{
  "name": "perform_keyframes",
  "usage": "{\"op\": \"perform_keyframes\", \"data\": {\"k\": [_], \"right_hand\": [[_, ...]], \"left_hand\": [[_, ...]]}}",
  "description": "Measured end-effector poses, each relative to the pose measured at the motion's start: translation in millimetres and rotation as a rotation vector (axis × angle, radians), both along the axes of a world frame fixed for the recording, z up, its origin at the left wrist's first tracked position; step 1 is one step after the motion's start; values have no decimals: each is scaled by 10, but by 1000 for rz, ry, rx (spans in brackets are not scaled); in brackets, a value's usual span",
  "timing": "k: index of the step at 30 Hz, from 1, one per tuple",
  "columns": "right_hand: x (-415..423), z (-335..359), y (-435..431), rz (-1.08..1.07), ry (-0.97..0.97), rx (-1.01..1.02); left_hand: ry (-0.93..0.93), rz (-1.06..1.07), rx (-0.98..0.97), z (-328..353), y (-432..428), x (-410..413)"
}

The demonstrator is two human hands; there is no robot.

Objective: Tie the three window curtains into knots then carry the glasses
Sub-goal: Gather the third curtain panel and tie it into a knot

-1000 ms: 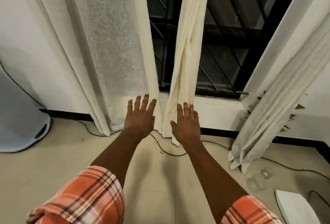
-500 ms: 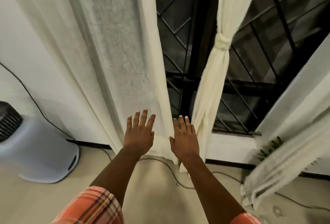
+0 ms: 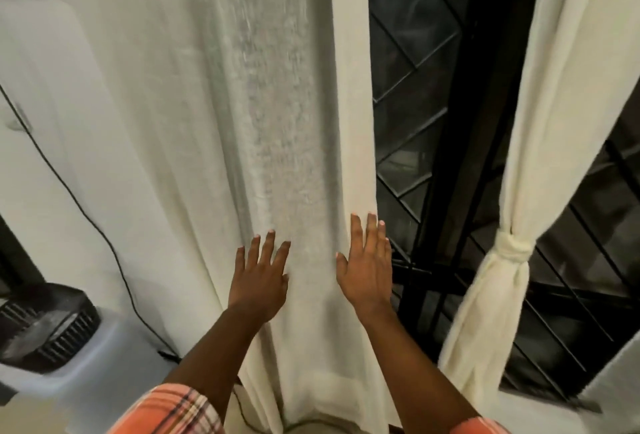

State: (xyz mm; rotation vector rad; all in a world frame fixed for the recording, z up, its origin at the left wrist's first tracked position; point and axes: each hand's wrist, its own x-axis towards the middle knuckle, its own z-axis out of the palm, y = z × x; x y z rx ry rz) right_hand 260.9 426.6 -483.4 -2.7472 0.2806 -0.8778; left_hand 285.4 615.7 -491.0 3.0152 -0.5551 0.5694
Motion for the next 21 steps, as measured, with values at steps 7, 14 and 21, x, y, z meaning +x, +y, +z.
{"op": "perform_keyframes", "data": {"k": [7,14,21], "right_hand": [[592,1478,225,-50,-326,31],[849,2962,677,-129,-558,-55],[909,3677,1120,-193,-669,-87]], "left_hand": [[-321,13,-68,1037,562,682],[-628,3,-225,2506,1174,1219],[-691,62,-455,3383,1623,1559]]}}
